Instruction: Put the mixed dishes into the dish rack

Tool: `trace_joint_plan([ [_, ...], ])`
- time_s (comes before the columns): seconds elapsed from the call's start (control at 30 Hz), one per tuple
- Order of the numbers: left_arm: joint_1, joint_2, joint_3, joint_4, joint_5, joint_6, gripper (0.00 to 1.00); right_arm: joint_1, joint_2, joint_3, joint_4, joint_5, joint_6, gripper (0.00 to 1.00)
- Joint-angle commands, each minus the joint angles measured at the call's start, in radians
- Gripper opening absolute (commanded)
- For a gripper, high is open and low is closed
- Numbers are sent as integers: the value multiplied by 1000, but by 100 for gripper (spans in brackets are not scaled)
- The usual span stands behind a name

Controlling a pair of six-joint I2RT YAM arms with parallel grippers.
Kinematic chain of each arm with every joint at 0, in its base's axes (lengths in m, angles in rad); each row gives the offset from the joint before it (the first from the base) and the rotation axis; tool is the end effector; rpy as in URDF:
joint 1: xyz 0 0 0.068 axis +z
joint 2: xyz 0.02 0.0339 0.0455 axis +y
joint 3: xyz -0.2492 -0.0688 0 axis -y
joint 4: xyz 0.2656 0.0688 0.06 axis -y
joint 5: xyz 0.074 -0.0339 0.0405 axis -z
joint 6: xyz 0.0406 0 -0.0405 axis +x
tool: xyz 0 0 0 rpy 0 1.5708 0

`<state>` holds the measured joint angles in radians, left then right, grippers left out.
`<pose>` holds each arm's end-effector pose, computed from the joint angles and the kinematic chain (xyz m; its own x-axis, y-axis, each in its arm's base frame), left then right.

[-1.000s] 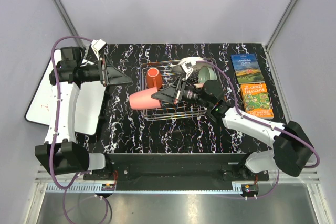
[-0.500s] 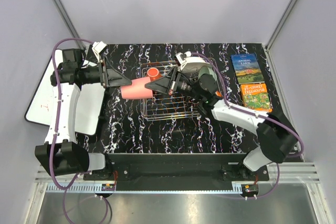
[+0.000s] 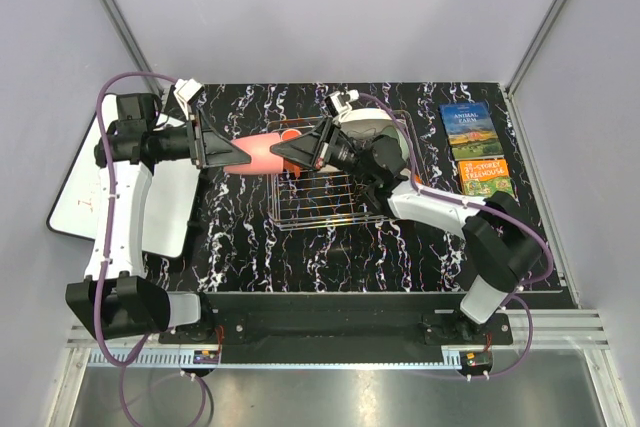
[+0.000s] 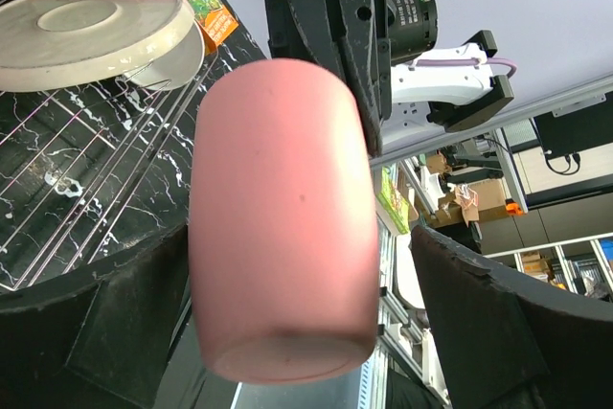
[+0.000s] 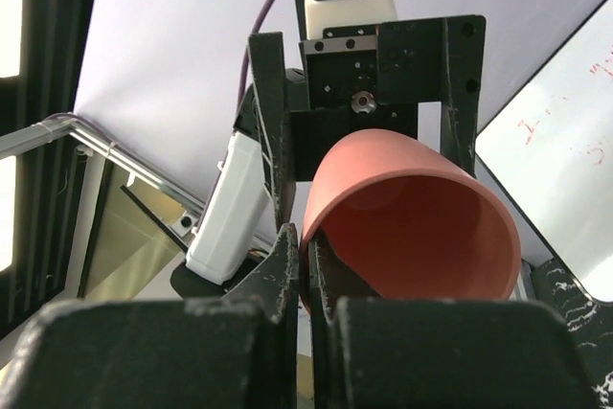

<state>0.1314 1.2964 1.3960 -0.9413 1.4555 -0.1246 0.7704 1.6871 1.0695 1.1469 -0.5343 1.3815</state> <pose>0.2662 -0.0055 0.3808 -0.8133 -0.1219 -0.5690 0.5441 0.1871 -0.8179 0.2685 0.2894 0.3111 -0.8303 0.3721 -0.4150 -0.5280 -0.2867 0.7994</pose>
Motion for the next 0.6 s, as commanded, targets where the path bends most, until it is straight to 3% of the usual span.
trace_joint_plan([
  [0.0,-4,-31,-14,18,72,6,99,-16,-15,21,129,34,27,0],
  [0.17,-4,-28,-15,15,65,10,98,-17,-4,29,139,40,33,0],
  [0.23,-4,-22,-11,16,65,8,91,-14,13,32,151,37,48,0],
  [0.47,-3,-9,8,16,28,11,86,7,33,6,136,23,56,0],
  [0.57,-7,-8,6,15,13,16,79,9,37,-11,155,37,59,0],
])
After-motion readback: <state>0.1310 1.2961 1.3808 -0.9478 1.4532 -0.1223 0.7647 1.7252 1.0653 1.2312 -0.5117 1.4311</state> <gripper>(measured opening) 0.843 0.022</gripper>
